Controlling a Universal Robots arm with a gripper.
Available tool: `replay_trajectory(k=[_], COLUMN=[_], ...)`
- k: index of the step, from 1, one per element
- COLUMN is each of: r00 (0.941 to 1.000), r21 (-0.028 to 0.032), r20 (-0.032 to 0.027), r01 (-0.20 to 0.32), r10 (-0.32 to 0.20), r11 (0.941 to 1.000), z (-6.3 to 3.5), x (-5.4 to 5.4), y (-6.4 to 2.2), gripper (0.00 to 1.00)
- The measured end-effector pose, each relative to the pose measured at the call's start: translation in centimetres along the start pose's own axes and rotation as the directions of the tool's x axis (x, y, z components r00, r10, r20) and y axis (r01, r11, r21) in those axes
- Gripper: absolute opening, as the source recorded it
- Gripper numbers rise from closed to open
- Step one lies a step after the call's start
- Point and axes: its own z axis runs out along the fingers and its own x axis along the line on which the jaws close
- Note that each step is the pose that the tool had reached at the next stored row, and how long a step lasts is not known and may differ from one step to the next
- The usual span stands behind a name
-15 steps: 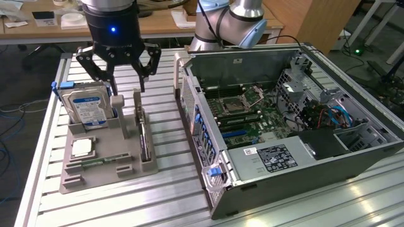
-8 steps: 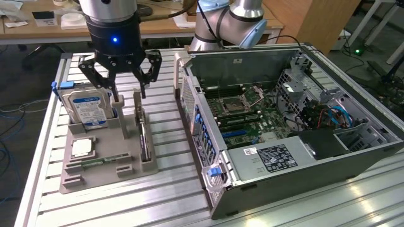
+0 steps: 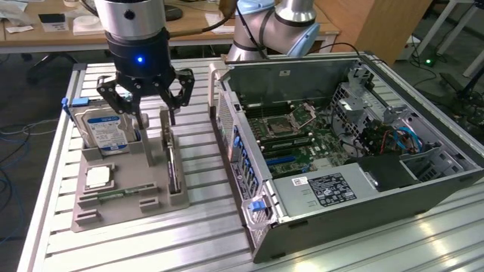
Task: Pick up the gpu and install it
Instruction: 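Pick up the gpu and move the gpu toward the slot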
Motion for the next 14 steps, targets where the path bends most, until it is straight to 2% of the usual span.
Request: replay_trajectory(k=[3,11,12,14], r00=[1.0000,1.0000,1.0000,1.0000], r21=[-0.0001,0.0000,-0.0001,-0.0001], r20=[0.0001,0.0000,0.0001,0.0000], r01=[0.000,0.000,0.000,0.000], r10=[0.000,0.000,0.000,0.000], r11=[1.0000,1.0000,1.0000,1.0000], z=[0.53,1.97,2.16,2.52], x=[0.0,0.0,0.0,0.0], y=[-0.39,-0.80,-0.81,-0.83], gripper=[0.59,0.60,0.66,0.66])
